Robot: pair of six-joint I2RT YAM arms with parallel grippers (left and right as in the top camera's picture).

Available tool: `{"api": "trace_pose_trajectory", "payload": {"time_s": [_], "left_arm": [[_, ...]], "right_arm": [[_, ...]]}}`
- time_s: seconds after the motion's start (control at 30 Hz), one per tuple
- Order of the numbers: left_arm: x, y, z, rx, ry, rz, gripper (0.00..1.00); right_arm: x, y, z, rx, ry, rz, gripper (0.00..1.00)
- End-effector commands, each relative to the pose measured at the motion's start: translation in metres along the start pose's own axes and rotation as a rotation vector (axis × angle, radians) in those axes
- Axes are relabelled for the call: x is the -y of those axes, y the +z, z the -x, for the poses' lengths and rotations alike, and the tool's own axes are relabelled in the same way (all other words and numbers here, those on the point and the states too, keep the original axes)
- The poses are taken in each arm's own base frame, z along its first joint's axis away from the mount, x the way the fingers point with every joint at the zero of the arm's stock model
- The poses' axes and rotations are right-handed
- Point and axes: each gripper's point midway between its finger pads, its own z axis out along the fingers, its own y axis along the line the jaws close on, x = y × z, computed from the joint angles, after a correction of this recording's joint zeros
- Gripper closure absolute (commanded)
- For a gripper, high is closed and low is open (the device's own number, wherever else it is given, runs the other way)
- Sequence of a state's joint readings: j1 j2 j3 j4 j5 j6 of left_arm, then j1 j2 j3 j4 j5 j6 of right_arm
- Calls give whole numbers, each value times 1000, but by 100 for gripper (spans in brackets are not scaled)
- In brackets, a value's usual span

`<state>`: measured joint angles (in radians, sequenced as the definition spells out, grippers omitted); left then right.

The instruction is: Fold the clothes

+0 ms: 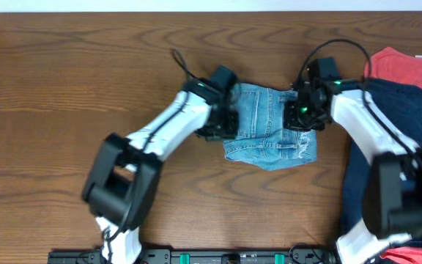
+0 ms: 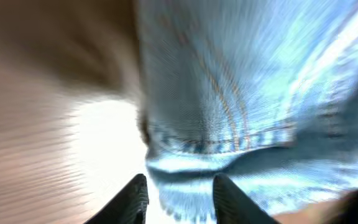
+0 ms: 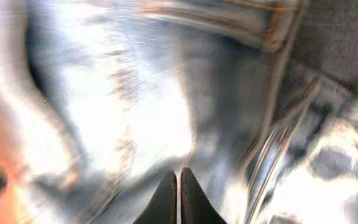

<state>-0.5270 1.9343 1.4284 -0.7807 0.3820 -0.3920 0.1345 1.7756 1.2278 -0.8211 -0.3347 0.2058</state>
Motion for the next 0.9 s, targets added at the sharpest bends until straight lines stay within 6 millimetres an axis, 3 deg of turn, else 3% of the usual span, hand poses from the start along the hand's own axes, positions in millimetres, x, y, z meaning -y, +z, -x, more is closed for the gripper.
{"api": "trace_pose_trajectory", "payload": {"time_s": [0.0,0.07,0.2,0.33,0.5,0.57,0.73,0.87], "left_arm": [[10,-61,22,168,42,-58,59],[8,-77,27,212,40,-61,54],[5,-81,27,218,32,-62,50],[7,-73,17,183,37,-61,50],[14,-66,2,135,56,-56,49],[16,-62,-4,118,64,-52,49],[20,-48,-18,72,79,-36,48],[9,-29,-27,33,10,16,49]], "right_arm": [[-31,-30,-6,38,-82,95,97],[-38,-30,-19,-5,-91,96,99],[-34,-12,-47,-105,-102,22,99],[-9,22,-74,-170,-42,-103,99],[35,66,-103,-211,118,-240,99],[40,77,-109,-225,152,-226,99],[14,80,-105,-245,111,-62,99],[-11,54,-90,-202,52,26,99]]}}
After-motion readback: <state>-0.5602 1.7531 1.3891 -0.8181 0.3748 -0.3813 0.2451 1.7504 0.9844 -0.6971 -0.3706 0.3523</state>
